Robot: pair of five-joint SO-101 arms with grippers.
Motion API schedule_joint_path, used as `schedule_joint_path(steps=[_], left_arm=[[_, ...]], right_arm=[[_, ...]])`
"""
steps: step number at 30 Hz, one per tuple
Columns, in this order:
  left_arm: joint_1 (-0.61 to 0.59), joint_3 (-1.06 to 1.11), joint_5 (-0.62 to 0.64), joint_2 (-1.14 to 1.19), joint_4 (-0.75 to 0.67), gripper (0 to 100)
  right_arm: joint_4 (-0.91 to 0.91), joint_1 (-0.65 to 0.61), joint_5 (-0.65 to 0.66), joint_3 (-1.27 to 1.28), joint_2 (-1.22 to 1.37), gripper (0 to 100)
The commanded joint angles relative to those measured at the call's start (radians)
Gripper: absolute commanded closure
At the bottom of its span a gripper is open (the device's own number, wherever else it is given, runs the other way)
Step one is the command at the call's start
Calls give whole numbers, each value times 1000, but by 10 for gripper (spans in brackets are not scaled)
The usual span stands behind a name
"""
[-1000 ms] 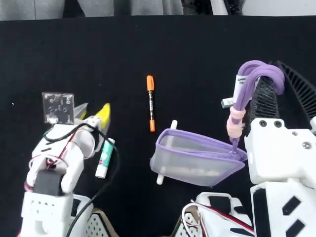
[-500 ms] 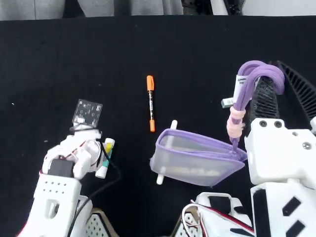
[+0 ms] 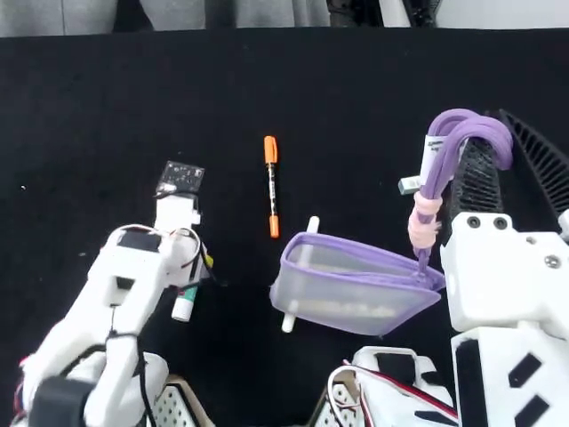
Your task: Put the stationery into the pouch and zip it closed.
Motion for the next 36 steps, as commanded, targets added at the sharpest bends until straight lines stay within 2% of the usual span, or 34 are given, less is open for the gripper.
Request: schedule_joint_path(steps=[1,12,21,30,34,36], left_arm=[[13,-85,11,124,-72,785],[21,-145,5,216,-69,966],[18,-151,5,201,-60,970],[18,-214,3,-117,176,970],[13,-217,3,-308,190,970],[22,-214,9,-402,140,970]], right_arm=[[-26,-2,11,-4,18,988],[-26,-2,11,-5,18,988],[-26,-2,11,-5,18,988],[-26,-2,11,-5,18,988],[-25,-2,11,-5,18,988],[-25,-2,11,-5,18,988]])
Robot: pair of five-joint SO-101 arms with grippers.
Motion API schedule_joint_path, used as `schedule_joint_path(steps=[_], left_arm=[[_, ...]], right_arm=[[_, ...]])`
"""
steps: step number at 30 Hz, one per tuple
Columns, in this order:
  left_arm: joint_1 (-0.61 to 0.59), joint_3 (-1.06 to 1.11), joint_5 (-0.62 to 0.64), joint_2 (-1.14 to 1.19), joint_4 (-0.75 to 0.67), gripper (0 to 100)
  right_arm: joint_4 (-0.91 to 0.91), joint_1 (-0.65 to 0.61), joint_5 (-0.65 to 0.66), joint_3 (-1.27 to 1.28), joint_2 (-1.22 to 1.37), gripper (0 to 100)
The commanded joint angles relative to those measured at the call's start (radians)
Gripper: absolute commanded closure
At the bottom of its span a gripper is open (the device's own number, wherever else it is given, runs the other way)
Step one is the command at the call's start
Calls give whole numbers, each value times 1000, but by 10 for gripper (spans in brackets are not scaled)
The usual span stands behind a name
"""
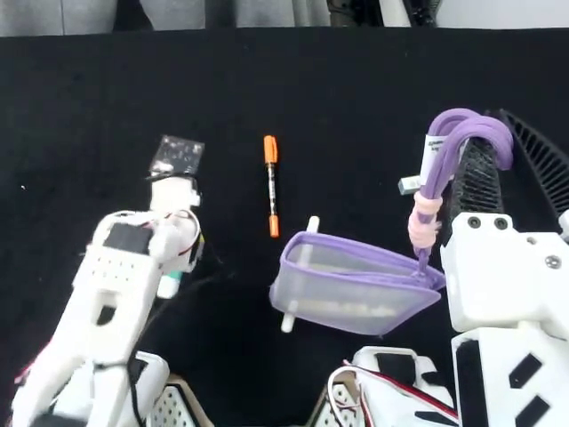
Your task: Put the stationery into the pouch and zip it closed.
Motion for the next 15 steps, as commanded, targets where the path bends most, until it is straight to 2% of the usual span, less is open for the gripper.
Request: schedule_joint_path(steps=[1,6,11,15], left_arm=[[8,-59,11,-235,-81,970],[16,-36,21,-454,-388,971],[150,53,66,-592,-695,971],[228,47,72,-611,-810,971]], right_arm=[[-25,-2,11,-5,18,988],[-23,-2,11,-5,18,988],[-25,-2,11,1,18,988],[-26,-2,11,2,18,988]])
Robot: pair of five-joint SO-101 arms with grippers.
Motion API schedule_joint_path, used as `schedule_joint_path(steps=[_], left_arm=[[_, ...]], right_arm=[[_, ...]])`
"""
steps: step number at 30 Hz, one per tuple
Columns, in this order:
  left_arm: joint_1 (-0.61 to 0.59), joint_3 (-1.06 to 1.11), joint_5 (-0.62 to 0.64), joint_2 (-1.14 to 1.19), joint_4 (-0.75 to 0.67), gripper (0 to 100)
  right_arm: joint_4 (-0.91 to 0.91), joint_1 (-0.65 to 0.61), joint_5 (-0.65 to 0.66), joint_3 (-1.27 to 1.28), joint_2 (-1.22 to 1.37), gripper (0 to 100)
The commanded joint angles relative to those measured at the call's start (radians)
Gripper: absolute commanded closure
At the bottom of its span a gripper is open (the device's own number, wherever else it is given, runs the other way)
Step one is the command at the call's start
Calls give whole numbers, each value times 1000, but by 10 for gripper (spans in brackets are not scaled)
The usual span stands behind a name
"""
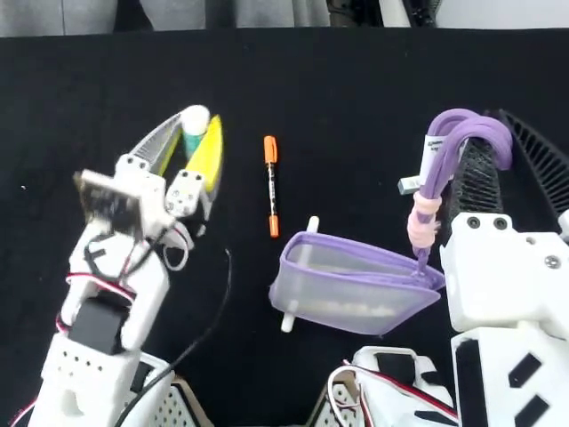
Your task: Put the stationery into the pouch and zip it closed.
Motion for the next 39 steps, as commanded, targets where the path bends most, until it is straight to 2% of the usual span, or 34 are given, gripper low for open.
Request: schedule_joint_path(steps=[1,4,9,12,21,24,27,32,39], left_arm=[[85,-31,20,-37,-138,971],[145,-87,26,-38,-169,971],[278,-180,186,-38,-164,971],[369,-211,212,-38,-163,971],[568,-331,218,-40,80,971],[608,-306,212,-68,123,971],[611,-225,209,-89,64,971],[625,-77,58,-104,-23,971],[668,33,-25,-103,-21,971]], right_arm=[[-26,-2,11,2,18,988],[-26,-2,11,4,18,988],[-26,-2,11,4,18,988],[-26,-2,11,4,18,988],[-26,-2,12,5,25,988],[-26,-2,12,5,25,988],[-26,-2,12,5,25,988],[-26,-2,12,5,25,988],[-26,-2,12,5,25,988]])
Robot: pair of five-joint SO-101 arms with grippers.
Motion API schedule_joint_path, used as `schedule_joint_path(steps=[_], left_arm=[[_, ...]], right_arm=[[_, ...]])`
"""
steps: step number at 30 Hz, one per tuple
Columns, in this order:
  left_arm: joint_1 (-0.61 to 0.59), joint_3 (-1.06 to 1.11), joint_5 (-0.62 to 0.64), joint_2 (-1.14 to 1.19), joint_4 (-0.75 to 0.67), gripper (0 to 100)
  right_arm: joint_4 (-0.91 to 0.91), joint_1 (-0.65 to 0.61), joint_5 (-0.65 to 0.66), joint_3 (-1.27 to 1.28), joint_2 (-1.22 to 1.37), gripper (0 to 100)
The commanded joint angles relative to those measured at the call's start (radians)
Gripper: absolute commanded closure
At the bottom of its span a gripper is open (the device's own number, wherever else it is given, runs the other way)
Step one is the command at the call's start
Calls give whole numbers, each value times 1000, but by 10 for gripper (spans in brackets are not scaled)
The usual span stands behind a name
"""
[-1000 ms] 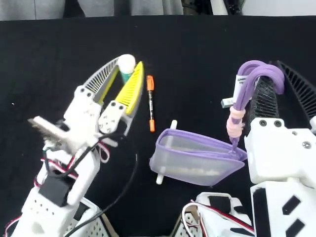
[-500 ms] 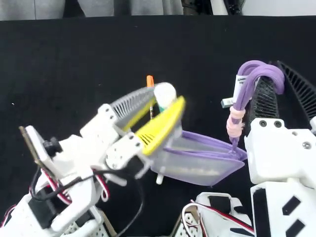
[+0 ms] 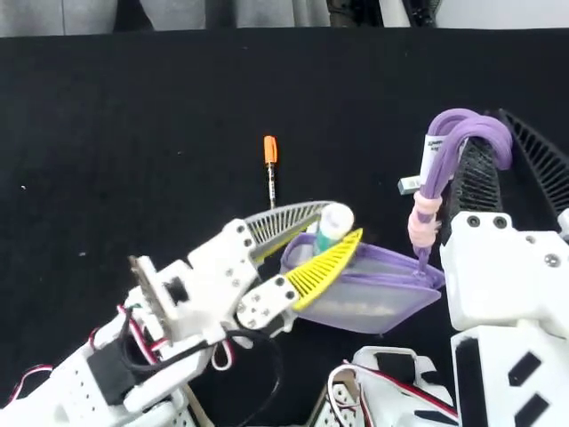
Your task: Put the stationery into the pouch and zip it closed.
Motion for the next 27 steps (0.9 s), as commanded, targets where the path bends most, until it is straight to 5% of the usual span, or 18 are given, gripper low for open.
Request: schedule_joint_path(steps=[1,8,11,18,27], left_arm=[[19,48,-69,-8,-14,967],[7,-25,18,-8,124,852],[-73,-200,110,0,256,838],[-234,-644,81,83,605,802],[-667,-717,213,457,669,801]], right_arm=[[-26,-2,12,5,25,988],[-26,-2,12,5,25,988],[-26,-2,12,5,25,988],[-26,-2,12,5,25,988],[-26,-2,12,5,25,988]])
